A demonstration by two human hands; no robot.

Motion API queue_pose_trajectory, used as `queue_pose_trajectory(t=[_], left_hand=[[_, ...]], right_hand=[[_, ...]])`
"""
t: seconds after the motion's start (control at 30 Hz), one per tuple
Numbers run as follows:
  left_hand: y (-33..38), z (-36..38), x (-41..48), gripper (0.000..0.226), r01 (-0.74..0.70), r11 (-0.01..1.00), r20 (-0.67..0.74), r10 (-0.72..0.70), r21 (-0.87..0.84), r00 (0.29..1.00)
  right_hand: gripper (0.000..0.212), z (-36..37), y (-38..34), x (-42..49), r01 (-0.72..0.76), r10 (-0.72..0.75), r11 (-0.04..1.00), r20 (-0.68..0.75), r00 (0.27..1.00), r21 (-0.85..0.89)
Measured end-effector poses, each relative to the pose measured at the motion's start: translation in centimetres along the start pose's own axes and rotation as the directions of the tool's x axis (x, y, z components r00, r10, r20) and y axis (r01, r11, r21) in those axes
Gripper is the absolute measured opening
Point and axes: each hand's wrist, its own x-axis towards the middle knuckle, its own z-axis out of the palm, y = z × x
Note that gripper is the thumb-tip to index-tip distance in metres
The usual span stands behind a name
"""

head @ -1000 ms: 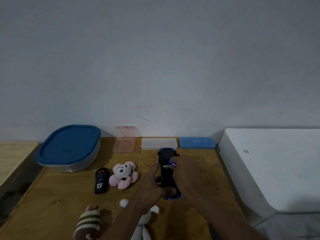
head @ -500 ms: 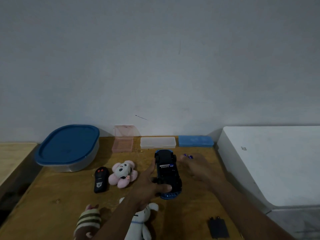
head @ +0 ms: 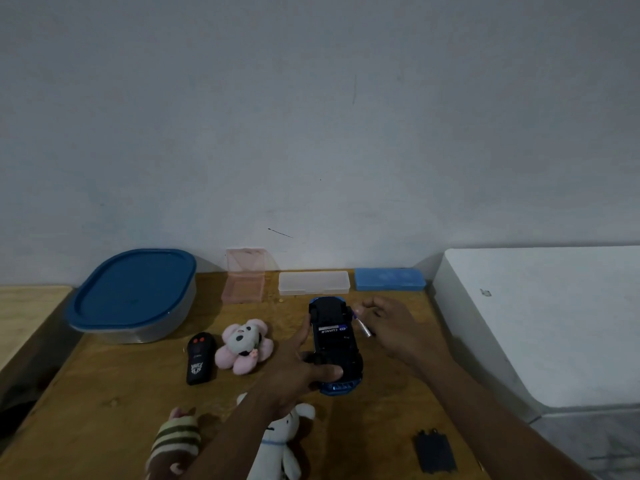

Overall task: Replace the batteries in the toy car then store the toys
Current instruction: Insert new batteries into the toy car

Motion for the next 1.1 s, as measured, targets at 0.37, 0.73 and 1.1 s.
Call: queue_pose_trajectory(t=[0.37,0.73,1.1], left_hand=[[0.4,0.1,0.2,0.106,-0.01,1.0,-0.045,0.011,0.022,0.999],[1.3,0.3,-0.2,0.105,-0.034,0.993,-0.074,0.042,0.113,0.996],[1.0,0.5,-0.4,0.104,-0.068,0.99,-0.095,0.08,0.125,0.992]], right_hand=[[0.007,0.9,-0.2,0.9,0.184,-0.197,0.966,-0.056,0.979,-0.181],[0.023,2.4,-1.2,0.6,0.601,-0.503,0.529,0.349,0.791,-0.599],[0.035,3.5,-0.1,1.1,0.623,-0.471,0.462,0.421,0.775,-0.631]])
